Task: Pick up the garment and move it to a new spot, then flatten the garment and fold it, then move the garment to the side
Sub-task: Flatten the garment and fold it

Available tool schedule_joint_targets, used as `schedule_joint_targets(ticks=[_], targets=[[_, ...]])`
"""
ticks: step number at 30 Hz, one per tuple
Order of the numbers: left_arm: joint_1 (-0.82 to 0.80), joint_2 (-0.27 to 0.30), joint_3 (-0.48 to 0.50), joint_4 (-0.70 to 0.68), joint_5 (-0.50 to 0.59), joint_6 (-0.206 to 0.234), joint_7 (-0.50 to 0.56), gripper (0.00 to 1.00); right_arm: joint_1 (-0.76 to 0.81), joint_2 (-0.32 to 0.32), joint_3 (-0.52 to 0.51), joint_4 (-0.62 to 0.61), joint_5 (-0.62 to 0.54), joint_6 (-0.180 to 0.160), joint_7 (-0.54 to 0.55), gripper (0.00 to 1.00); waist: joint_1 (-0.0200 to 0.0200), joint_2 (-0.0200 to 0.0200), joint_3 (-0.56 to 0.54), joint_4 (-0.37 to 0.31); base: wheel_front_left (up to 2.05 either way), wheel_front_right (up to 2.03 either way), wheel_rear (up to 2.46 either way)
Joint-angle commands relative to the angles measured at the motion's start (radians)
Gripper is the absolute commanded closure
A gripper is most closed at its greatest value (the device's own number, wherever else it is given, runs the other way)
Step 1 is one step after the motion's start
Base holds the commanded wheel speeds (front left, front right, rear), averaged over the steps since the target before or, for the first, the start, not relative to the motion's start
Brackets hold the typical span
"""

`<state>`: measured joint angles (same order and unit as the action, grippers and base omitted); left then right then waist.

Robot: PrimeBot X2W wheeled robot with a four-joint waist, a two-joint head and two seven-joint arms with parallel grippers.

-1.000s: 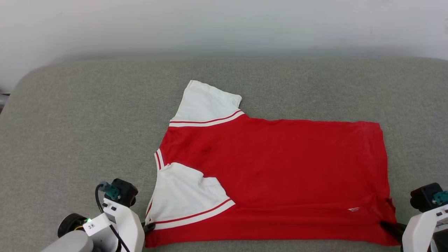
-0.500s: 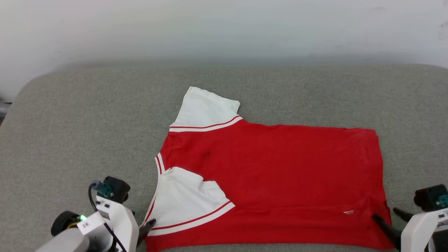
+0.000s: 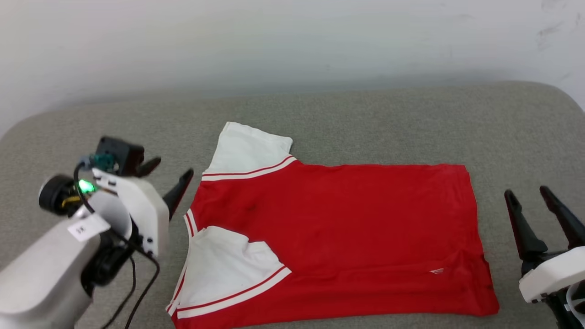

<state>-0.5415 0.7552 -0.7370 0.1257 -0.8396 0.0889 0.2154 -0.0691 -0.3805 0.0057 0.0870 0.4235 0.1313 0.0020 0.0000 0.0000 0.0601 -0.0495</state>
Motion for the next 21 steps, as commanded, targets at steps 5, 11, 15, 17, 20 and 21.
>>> schedule_joint_targets(ticks=[5,11,15,17,20,21], targets=[[-0.156,-0.03,0.03,0.06,0.028,-0.029,-0.013,0.0,0.017,0.114,-0.048,-0.122,-0.068,-0.001,-0.063,0.0,0.0,0.0,0.073,-0.05,0.0,0.0,0.0],[-0.327,-0.062,0.036,0.169,0.018,-0.09,0.063,0.0,0.022,0.174,-0.034,-0.224,-0.114,-0.001,-0.079,0.0,0.0,0.0,0.171,-0.093,0.0,0.0,0.0],[-0.447,-0.074,0.018,0.267,0.008,-0.132,0.183,0.0,0.001,0.193,-0.025,-0.263,-0.128,-0.001,-0.092,0.0,0.0,0.0,0.239,-0.115,0.0,0.0,0.0],[-0.506,-0.086,0.009,0.31,0.0,-0.149,0.245,0.0,-0.013,0.195,-0.02,-0.27,-0.135,-0.001,-0.092,0.0,0.0,0.0,0.27,-0.124,0.0,0.0,0.0],[-0.58,-0.105,0.001,0.373,-0.025,-0.167,0.338,0.0,-0.026,0.193,-0.016,-0.275,-0.139,-0.001,-0.093,0.0,0.0,0.0,0.312,-0.134,0.0,0.0,0.0],[-0.603,-0.107,-0.004,0.393,-0.029,-0.171,0.368,0.0,-0.034,0.191,-0.013,-0.275,-0.139,-0.001,-0.094,0.0,0.0,0.0,0.324,-0.138,0.0,0.0,0.0]])
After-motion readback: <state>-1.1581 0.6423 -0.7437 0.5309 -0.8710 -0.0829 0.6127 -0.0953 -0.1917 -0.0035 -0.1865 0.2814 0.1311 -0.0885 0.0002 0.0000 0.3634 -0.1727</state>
